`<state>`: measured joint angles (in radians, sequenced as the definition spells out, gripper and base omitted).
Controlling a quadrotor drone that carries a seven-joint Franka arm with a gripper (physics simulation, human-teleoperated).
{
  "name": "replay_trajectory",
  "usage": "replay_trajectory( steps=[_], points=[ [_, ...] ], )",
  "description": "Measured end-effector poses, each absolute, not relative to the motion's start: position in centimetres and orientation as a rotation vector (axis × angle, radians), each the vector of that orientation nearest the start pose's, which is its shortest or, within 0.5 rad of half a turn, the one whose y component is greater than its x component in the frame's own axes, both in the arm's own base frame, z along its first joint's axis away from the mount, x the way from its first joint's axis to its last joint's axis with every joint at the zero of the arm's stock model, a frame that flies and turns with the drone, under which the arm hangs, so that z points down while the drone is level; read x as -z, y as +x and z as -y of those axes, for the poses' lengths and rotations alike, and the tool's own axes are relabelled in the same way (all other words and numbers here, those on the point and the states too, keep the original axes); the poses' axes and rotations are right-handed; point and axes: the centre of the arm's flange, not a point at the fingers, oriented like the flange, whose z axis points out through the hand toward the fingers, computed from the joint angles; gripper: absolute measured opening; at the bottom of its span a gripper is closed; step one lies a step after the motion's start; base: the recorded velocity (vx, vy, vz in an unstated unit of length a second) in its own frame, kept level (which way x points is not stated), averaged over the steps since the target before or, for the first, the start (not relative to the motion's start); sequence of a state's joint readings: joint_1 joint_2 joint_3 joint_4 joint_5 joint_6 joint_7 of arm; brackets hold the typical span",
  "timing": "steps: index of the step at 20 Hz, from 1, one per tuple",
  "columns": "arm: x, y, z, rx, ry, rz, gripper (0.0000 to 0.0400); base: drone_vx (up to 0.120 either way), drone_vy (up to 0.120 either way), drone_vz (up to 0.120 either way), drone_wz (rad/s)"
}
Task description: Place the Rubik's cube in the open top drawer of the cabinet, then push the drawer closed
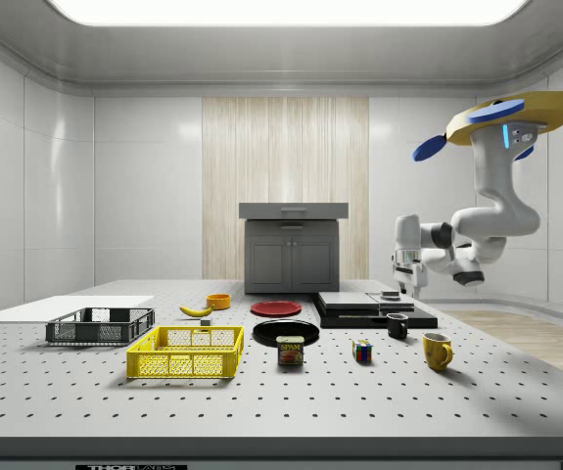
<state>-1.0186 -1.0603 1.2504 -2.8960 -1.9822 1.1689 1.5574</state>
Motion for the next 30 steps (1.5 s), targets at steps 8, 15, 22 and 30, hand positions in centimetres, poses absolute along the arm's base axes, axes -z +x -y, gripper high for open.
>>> replay_trajectory(
  steps=[8,15,22,30],
  points=[
    [-49.08,30.68,-0.04,-0.784,0.006,0.005,0.04,0.12,-0.01,-0.12,0.0],
    [-49.08,30.68,0.0,-0.784,0.002,0.003,0.04,0.12,-0.046,-0.12,0.0],
    [-49.08,30.68,0.01,-0.784,0.001,0.002,0.04,0.12,-0.04,-0.12,0.0],
    [-49.07,30.68,0.01,-0.785,0.001,0.002,0.04,0.045,-0.035,-0.06,0.0]
  ],
)
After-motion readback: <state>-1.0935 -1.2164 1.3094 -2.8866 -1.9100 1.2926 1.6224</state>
